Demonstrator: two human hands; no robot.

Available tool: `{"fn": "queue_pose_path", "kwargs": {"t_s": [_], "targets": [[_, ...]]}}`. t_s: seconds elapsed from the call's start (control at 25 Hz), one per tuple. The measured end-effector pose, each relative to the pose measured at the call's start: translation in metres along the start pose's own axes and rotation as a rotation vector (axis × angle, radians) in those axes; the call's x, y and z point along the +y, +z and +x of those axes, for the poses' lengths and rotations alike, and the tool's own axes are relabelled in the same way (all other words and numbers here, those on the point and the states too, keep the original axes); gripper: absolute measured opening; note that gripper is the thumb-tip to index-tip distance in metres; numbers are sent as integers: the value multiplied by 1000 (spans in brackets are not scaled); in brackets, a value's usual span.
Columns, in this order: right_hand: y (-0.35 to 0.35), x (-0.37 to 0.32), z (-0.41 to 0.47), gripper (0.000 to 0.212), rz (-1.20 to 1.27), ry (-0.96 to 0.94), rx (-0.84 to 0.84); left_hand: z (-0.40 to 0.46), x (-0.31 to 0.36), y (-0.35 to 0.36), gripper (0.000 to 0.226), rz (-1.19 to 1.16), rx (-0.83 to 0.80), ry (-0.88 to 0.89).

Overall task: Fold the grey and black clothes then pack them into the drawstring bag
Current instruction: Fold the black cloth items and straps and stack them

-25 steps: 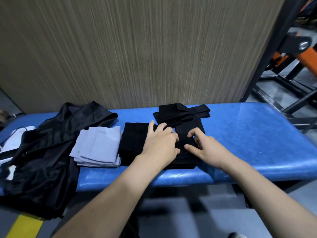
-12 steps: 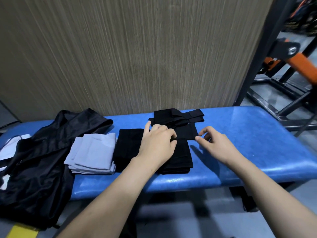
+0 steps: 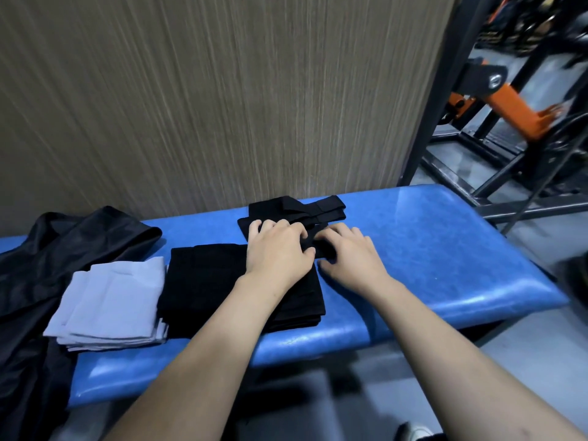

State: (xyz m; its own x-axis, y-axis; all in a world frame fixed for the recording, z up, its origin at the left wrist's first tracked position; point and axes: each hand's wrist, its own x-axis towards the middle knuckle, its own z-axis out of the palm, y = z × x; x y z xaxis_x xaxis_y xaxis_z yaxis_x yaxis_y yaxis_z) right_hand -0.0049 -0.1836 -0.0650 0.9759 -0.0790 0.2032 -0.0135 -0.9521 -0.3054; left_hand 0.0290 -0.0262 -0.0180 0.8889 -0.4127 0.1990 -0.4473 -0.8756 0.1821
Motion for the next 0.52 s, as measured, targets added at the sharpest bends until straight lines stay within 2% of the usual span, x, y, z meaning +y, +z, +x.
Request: {"fn": "queue_pose_path", "kwargs": {"t_s": [0.16,0.32,0.52], "targets": [[4,-2,7,34,-86,-24,25,5,0,9,40,7,-36,1],[-1,-5,6,17,-180,-62,101,5,1,6,37,-27,14,13],[-20,2,-8,18,-170,21,114,-2,16,3,33,-34,36,95]]}}
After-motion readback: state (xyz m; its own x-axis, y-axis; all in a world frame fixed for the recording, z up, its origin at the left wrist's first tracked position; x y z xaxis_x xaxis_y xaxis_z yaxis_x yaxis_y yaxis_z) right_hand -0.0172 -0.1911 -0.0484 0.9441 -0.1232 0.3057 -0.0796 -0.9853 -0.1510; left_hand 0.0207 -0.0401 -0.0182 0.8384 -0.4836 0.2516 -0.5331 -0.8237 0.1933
